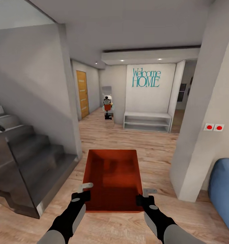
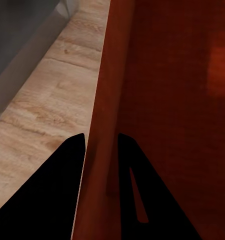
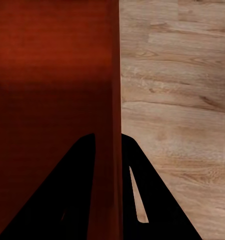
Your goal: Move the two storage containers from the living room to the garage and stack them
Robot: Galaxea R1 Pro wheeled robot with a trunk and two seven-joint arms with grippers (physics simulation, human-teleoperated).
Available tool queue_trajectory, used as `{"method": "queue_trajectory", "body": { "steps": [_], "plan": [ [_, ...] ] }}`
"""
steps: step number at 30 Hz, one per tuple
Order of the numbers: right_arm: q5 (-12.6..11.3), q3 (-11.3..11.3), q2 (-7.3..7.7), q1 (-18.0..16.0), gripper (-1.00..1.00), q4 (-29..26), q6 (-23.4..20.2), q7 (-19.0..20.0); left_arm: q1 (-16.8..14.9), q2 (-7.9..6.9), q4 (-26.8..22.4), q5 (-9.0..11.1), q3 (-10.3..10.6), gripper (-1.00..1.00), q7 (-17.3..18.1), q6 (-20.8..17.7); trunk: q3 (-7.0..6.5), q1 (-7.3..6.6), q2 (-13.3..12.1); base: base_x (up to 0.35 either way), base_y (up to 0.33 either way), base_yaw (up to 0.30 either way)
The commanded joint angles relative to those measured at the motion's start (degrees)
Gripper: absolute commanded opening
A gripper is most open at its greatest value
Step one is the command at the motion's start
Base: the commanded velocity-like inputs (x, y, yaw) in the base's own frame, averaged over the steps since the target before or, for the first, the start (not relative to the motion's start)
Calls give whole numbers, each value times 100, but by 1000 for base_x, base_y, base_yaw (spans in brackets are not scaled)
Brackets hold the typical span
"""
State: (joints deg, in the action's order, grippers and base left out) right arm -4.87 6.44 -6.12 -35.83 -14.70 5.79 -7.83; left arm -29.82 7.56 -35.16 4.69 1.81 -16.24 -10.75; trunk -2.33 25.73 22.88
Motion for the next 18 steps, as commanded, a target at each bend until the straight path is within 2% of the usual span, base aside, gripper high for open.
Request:
{"method": "queue_trajectory", "body": {
  "steps": [1, 18],
  "plan": [
    [-14, 36, 59, -3, -100, -15, 19, -35, -1, -35, -3, 68, -137, -100, -64, -33, 1, 5, 4, 322, 0, 0],
    [-14, 34, 59, -3, -100, -15, 1, -35, 0, -35, -8, 68, -135, -100, -64, -33, 1, 5, 4, 321, 0, 0]
  ]
}}
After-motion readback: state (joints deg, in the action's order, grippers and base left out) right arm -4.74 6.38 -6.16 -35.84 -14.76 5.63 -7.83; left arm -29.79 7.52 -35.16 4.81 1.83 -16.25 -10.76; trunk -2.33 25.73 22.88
